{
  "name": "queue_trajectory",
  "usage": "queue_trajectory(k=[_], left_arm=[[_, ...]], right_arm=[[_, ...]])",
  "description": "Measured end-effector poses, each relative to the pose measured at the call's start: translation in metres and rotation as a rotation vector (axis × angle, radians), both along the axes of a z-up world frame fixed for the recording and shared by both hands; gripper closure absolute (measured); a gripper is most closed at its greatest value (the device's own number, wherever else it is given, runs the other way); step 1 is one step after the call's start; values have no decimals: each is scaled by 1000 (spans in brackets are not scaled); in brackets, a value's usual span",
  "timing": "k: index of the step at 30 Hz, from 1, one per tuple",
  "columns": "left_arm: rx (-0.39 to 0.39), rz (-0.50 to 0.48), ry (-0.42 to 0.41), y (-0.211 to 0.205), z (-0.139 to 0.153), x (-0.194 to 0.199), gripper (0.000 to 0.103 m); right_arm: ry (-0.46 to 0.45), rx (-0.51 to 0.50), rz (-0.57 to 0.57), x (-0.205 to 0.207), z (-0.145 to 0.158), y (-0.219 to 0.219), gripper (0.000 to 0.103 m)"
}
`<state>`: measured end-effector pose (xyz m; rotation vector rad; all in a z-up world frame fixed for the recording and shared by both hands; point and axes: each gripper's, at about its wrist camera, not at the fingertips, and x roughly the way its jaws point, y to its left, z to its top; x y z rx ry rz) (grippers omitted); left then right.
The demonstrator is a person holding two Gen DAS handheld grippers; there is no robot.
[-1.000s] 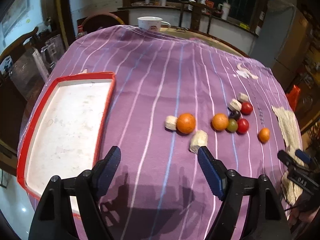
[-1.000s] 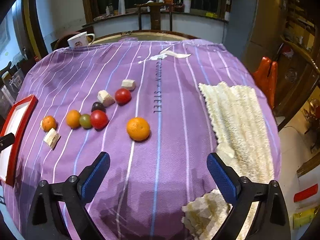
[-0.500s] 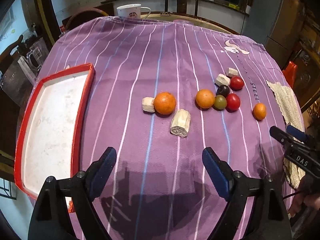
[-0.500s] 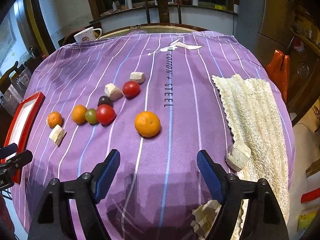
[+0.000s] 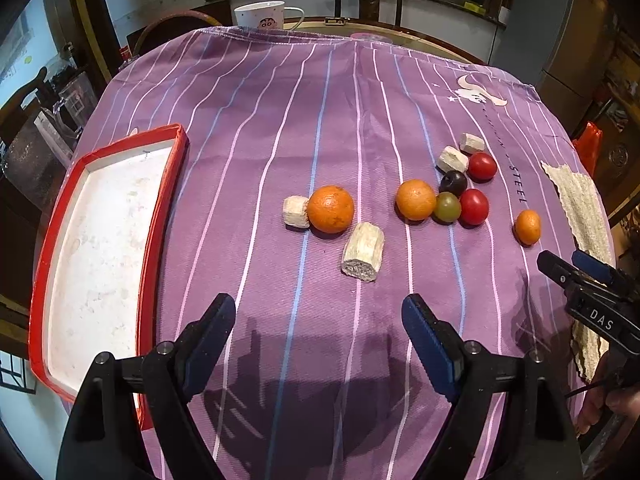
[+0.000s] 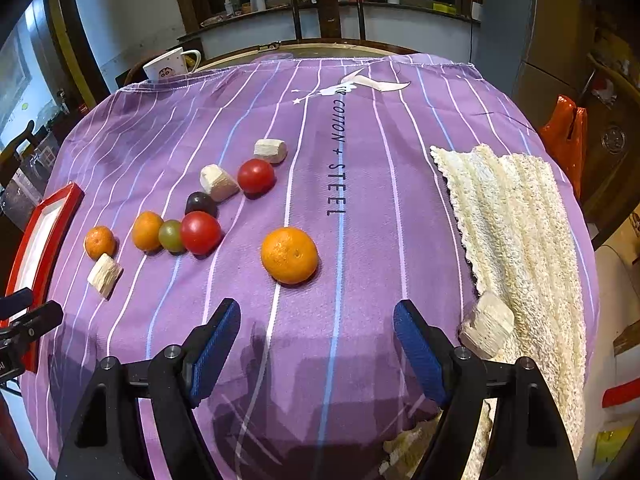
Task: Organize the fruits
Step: 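Move both tools toward the fruit row on the tablecloth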
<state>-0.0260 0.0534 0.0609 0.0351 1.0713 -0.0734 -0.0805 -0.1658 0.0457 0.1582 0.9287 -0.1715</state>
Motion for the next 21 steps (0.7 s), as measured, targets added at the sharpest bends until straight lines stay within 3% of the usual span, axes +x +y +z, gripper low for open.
queue_trajectory(k=[8, 12, 21], left_arm=[[-55, 11, 21, 5, -7, 6, 18], [-136, 2, 48, 3, -13, 18, 20], [-118, -64, 74, -19, -28, 42, 51]], right_arm=[[-10, -15, 44, 10, -1, 7, 20], [-17, -22, 67, 19, 0, 9, 21], [-8, -14, 68, 36, -5, 5, 33]])
